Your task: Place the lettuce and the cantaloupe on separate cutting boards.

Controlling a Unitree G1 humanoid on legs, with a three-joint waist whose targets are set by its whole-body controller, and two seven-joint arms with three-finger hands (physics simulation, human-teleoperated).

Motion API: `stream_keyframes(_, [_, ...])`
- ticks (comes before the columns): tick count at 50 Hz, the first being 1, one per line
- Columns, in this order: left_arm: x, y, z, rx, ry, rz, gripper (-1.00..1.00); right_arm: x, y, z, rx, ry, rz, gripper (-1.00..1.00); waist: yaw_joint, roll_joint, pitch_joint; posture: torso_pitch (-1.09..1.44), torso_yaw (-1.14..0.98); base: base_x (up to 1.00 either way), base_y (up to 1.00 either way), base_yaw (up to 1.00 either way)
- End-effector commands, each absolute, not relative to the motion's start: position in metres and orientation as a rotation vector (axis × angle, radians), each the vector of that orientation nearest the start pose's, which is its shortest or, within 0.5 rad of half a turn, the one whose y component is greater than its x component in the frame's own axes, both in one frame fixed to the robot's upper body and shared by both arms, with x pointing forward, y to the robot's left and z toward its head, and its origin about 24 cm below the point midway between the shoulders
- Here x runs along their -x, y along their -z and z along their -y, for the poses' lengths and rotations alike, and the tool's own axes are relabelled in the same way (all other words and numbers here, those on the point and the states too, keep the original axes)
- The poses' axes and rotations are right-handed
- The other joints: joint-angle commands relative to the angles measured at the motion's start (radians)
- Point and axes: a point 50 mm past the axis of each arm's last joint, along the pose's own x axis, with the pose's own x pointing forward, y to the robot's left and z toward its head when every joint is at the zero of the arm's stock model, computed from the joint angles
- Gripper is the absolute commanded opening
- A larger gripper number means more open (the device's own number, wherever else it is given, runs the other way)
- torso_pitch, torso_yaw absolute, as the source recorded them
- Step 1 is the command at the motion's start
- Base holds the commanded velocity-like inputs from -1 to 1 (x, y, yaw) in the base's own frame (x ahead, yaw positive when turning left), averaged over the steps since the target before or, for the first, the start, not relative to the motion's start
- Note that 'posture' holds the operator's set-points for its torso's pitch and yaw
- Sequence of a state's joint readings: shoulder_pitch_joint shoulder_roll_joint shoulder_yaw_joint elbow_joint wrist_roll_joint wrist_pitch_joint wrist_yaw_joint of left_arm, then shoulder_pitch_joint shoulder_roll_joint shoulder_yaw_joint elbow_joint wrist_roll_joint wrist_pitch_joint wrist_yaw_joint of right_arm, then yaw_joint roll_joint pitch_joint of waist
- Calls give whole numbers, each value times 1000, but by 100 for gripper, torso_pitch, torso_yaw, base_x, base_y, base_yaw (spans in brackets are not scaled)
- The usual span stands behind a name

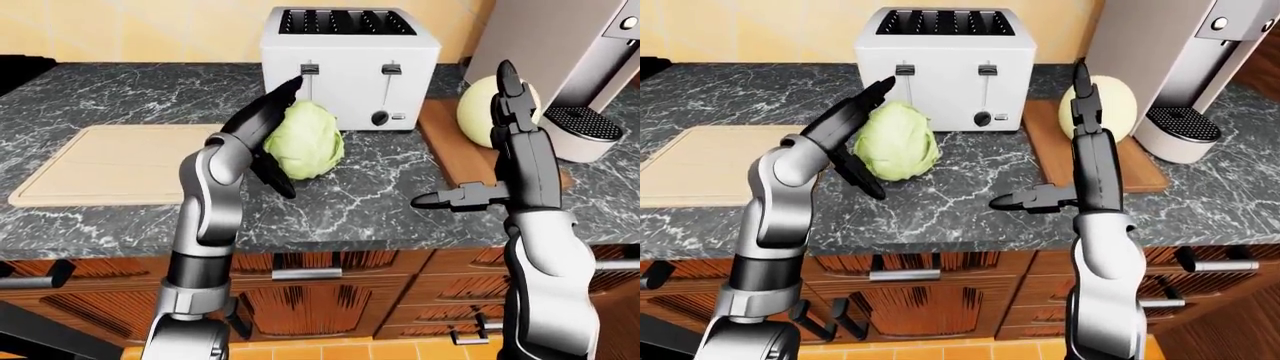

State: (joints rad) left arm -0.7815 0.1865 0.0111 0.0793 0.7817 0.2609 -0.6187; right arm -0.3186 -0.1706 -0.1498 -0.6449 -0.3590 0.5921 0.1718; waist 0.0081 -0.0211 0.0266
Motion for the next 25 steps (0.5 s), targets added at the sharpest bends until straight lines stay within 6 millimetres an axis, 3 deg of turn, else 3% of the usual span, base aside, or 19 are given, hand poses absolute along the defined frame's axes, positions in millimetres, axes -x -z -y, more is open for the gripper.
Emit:
stream_keyframes(1, [-350,-244,-124,-1001,260,265,84,-249,-228,188,446,185,422,100,0,-1,-25,0,0,0,0,0])
stream_keyframes(12, [-353,-236,-119,-1007,277,252,69,-247,-230,188,446,184,424,100,0,-1,-27,0,0,0,0,0])
stream_keyframes(25, [-353,-232,-114,-1015,297,248,25,-244,-234,188,447,184,432,100,0,-2,-29,0,0,0,0,0])
